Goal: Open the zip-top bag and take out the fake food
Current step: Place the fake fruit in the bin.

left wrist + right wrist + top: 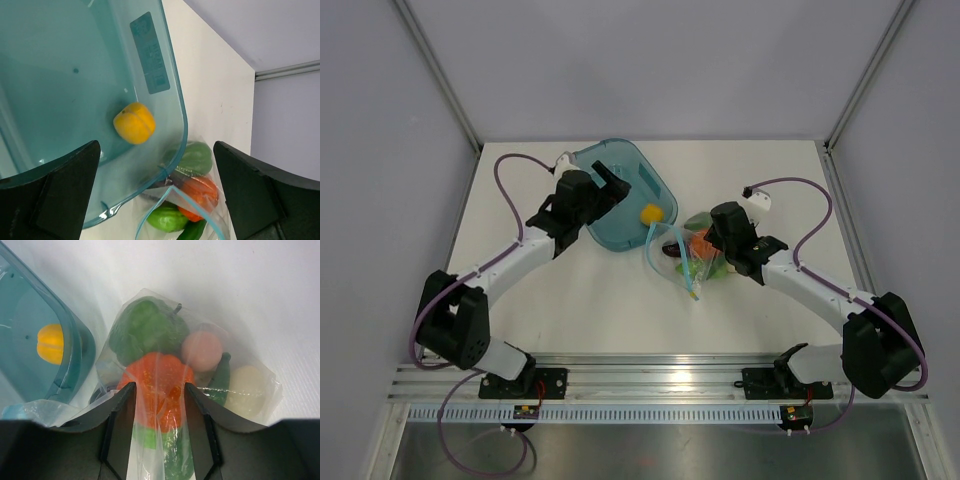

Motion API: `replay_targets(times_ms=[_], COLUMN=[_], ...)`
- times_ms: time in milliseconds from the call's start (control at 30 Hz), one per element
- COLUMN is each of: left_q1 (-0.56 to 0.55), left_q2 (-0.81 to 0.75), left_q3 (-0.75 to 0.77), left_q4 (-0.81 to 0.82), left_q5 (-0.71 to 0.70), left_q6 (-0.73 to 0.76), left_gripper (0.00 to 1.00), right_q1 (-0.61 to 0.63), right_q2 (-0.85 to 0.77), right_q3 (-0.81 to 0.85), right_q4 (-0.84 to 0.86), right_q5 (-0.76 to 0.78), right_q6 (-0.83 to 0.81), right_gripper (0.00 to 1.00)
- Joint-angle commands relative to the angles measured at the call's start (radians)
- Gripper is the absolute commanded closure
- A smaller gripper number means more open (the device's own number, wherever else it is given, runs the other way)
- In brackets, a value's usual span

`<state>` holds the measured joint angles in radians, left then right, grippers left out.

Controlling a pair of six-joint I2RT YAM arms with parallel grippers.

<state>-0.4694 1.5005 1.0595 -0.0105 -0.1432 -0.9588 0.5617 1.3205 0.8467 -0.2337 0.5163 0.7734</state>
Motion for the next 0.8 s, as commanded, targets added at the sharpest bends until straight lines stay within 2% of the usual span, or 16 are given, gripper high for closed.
replay_targets(times_ms=[0, 267, 533, 633, 767], left_q1=[0.000, -0.058, -0.167, -0.192, -0.202], left_q2=[-0.104, -0.266, -0.287, -0.306, -0.333], left_q3=[-0.076, -0.225, -0.291, -0.361, -0.476], left_q4=[0.033, 0.090, 0.125, 0.176, 0.244], left_q5=[-0.007, 0.019, 0.007, 0.011, 0.027], left_q6=[-0.018, -0.044, -0.043, -0.054, -0.069], left_gripper=[0.01, 0.01, 0.05, 0.06, 0.08], right_q1=[-0.011, -0.009, -0.009, -0.011, -0.010], right_q2=[-0.026, -0.050, -0.055, -0.052, -0.026], right_q3=[0.000, -0.014, -0.012, -0.014, -0.003], right_q4=[-0.010, 0.004, -0.001, 0.005, 0.014], right_q5=[0.054, 0.048, 0.036, 0.028, 0.010], right_q6=[-0.016, -0.023, -0.022, -0.023, -0.025], right_gripper=[0.49, 0.40, 0.38, 0.31, 0.28])
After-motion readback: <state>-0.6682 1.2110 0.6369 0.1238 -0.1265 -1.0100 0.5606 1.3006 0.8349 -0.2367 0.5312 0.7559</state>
